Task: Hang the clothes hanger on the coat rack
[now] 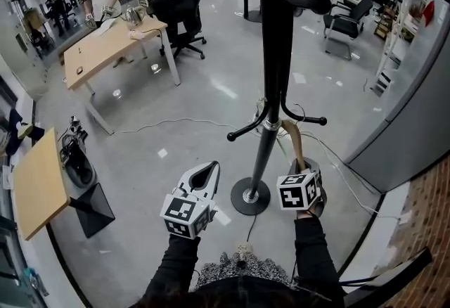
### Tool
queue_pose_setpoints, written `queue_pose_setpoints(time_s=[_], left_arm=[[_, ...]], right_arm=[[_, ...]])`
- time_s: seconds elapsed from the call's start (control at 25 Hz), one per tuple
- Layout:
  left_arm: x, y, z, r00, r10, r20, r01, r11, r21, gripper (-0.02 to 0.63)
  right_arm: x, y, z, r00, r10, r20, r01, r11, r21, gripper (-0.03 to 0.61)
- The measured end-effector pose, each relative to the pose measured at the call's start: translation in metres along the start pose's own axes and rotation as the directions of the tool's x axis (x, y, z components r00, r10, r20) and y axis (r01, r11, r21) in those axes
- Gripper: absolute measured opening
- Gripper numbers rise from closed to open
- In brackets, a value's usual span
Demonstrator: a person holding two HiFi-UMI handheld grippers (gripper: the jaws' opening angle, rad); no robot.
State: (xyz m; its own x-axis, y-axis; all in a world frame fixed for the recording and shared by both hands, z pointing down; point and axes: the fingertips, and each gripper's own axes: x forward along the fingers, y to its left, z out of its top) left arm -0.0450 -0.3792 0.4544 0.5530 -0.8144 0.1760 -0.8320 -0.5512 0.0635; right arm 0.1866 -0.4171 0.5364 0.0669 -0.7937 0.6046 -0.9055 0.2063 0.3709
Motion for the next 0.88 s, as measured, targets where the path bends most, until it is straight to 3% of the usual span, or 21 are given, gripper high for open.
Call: queue_pose_setpoints(time_s=[0.64, 0.88], left_arm=[[0.012, 0.007, -0.011, 1.000, 0.005, -0.020, -0.006, 1.000, -0.006, 0.006], [0.008, 0.000, -0.006, 1.000, -0.016, -0.012, 0.016, 1.000, -0.013, 0.006]], right_arm=[[0.025, 0.021, -0.004, 0.995, 0.097, -0.002, -0.097, 0.995, 0.034, 0.011], [0.013, 0.019, 0.005, 0.990, 0.120, 0.070, -0.126, 0.989, 0.082, 0.041]])
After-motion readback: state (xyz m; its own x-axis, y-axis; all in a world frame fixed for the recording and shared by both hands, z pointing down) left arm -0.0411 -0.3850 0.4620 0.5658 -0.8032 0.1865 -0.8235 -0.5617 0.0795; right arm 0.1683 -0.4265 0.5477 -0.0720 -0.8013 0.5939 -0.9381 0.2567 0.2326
